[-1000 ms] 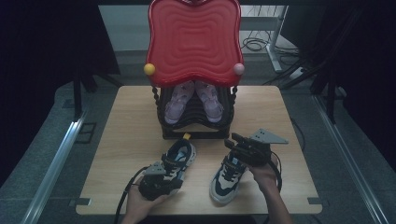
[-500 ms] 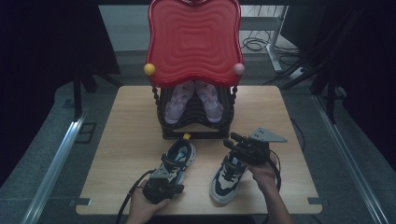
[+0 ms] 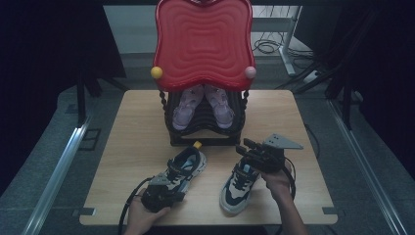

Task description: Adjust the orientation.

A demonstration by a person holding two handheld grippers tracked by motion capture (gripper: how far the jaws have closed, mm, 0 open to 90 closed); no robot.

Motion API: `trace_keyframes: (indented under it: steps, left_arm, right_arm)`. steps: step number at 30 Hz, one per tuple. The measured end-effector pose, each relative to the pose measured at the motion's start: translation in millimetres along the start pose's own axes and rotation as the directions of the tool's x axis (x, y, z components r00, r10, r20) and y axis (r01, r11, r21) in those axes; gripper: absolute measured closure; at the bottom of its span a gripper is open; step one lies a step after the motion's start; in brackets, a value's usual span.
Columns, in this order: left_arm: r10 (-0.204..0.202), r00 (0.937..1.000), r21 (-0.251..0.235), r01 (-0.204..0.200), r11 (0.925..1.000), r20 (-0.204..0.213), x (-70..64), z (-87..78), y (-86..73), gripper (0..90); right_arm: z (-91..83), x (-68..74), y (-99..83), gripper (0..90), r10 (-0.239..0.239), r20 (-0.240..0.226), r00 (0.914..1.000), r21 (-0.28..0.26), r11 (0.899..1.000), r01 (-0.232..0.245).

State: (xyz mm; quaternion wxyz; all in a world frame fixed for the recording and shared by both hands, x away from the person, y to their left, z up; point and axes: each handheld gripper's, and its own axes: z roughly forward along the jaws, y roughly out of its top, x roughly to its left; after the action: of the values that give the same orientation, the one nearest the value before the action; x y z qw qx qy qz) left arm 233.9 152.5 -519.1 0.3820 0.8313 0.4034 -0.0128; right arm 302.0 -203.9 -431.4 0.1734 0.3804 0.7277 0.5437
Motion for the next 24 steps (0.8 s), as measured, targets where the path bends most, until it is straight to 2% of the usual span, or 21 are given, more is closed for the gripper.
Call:
trace_keyframes:
  steps: [7, 16, 24]
  left_arm:
    - [-0.013, 0.9999, 0.000, 0.013, 0.9999, -0.008, 7.9, -4.6, -1.0, 90.0]
    - [-0.069, 0.9957, -0.017, 0.068, 0.9975, -0.061, 35.4, -19.6, -6.2, 90.0]
    - [-0.102, 0.9920, -0.032, 0.100, 0.9944, -0.074, 50.8, -27.1, -7.0, 90.0]
  right_arm:
    - [-2.0, -1.0, 0.3, 57.7, 0.001, 0.000, 1.0000, 0.000, 1.000, -0.001]
    - [-1.1, -2.2, -0.1, 57.4, 0.003, -0.004, 1.0000, 0.004, 1.000, -0.003]
    - [-1.4, -2.2, 0.0, 57.3, 0.000, -0.003, 1.0000, 0.005, 1.000, 0.000]
